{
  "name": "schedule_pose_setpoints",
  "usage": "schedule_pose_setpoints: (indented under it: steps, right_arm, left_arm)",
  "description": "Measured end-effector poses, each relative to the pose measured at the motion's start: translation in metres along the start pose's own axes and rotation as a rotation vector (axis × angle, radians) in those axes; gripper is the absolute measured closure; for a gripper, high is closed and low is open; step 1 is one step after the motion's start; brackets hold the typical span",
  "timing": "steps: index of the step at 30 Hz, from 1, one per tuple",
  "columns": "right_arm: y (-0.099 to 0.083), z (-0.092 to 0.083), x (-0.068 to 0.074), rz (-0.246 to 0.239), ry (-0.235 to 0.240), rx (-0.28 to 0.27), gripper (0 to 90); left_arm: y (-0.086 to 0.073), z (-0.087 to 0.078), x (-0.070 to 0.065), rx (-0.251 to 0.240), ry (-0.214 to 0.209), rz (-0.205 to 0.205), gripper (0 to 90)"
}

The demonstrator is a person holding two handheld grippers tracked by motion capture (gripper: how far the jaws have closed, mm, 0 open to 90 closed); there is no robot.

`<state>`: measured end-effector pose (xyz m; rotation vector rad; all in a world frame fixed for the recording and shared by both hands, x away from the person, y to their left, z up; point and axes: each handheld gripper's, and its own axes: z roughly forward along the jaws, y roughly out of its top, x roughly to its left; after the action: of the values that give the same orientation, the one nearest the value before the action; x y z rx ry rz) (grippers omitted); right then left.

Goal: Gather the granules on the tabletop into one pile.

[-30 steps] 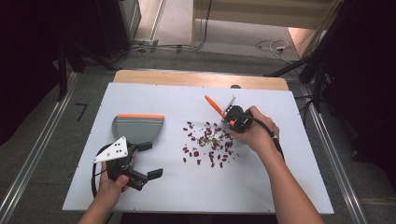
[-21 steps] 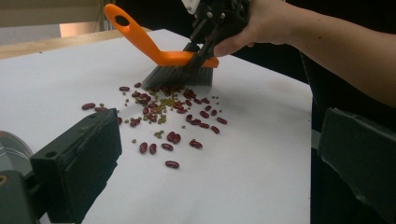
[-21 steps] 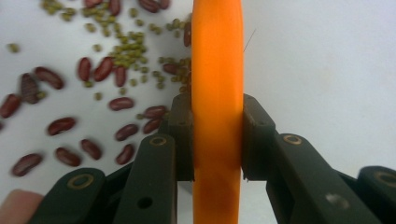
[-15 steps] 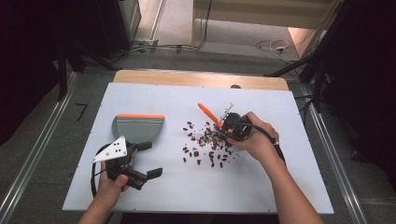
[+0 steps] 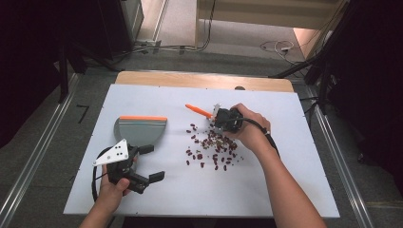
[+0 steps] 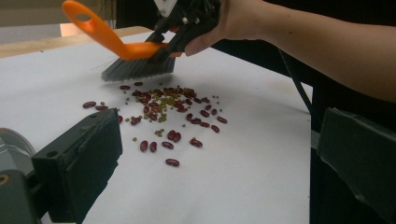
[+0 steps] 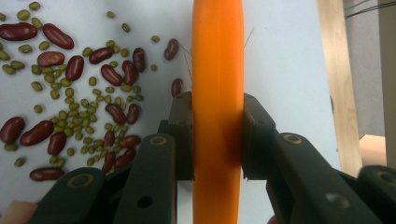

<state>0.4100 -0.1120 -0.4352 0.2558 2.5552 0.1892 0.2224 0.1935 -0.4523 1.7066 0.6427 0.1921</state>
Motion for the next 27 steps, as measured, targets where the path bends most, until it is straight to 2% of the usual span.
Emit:
schedule_pose_setpoints:
  steps: [3,5,10,19,22,23,26,27]
  right_arm:
    - [0.001,0.001,0.005,-0.012,0.024,-0.009,68.9]
    - [0.001,0.0,0.009,-0.04,0.022,-0.001,68.9]
    - [-0.004,-0.009,0.019,-0.053,0.059,-0.028,68.8]
    - [-0.012,-0.022,0.035,-0.096,0.088,-0.053,68.8]
    - [-0.013,-0.026,0.029,-0.08,0.081,-0.078,68.8]
    - [-0.01,-0.027,0.025,-0.09,0.045,-0.104,68.8]
    - [-0.003,-0.025,0.02,-0.101,0.027,-0.126,68.8]
    - [0.002,-0.024,0.019,-0.119,0.016,-0.133,68.8]
  left_arm:
    - [0.0,-0.001,0.0,-0.001,0.001,-0.001,1.0]
    - [0.0,-0.002,0.001,-0.002,0.001,-0.002,1.0]
    - [0.0,-0.001,0.0,-0.001,0.003,-0.001,1.0]
    - [0.001,-0.003,0.001,-0.01,0.011,0.0,0.9]
    - [0.001,-0.005,0.002,-0.011,0.017,-0.003,1.0]
    - [0.0,-0.005,0.003,-0.012,0.017,-0.003,1.0]
    - [0.0,-0.005,0.003,-0.013,0.018,-0.004,1.0]
    - [0.001,-0.006,0.003,-0.013,0.019,-0.004,1.0]
